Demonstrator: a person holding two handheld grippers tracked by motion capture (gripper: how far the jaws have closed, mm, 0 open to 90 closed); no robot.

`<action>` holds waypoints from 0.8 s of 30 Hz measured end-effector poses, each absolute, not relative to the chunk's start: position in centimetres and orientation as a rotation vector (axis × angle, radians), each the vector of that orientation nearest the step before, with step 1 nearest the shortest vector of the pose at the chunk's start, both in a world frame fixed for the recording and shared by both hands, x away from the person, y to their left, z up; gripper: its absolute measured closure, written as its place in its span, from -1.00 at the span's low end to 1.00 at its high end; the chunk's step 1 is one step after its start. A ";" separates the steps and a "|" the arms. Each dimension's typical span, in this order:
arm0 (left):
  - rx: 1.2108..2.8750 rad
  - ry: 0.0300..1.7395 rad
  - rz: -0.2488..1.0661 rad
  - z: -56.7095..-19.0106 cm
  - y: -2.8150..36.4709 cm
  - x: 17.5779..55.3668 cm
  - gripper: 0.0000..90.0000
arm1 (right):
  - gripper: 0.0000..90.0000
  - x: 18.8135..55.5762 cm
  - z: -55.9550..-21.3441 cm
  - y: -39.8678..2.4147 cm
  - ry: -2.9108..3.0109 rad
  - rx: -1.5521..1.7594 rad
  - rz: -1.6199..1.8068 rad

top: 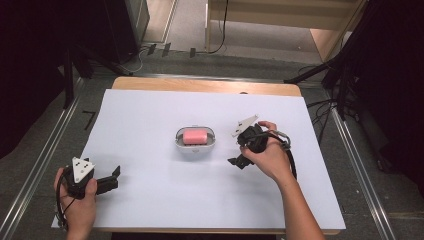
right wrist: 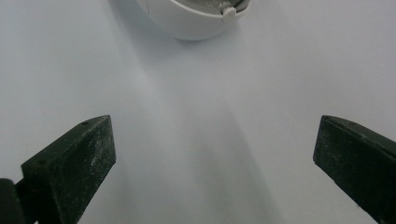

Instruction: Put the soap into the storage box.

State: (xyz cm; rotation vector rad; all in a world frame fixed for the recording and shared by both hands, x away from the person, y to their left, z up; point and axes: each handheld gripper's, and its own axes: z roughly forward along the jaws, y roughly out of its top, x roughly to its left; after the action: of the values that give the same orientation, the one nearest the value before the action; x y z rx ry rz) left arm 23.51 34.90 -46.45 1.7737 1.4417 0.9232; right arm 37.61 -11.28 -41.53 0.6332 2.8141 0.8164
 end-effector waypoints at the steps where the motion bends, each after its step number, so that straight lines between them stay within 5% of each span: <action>1: 1.774 1.442 0.924 -46.5 34.9 23.5 -1.00 | -1.00 37.6 -41.6 -11.5 2.806 0.636 0.817; 24: 1.772 1.440 0.927 -46.5 34.9 23.5 -1.00 | -1.00 35.5 -44.0 -17.1 2.728 0.810 0.897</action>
State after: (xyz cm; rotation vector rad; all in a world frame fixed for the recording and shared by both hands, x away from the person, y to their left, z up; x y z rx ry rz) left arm 23.51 34.86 -46.48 1.7723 1.4398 0.9271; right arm 35.52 -17.15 -44.03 0.8098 2.7279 0.8973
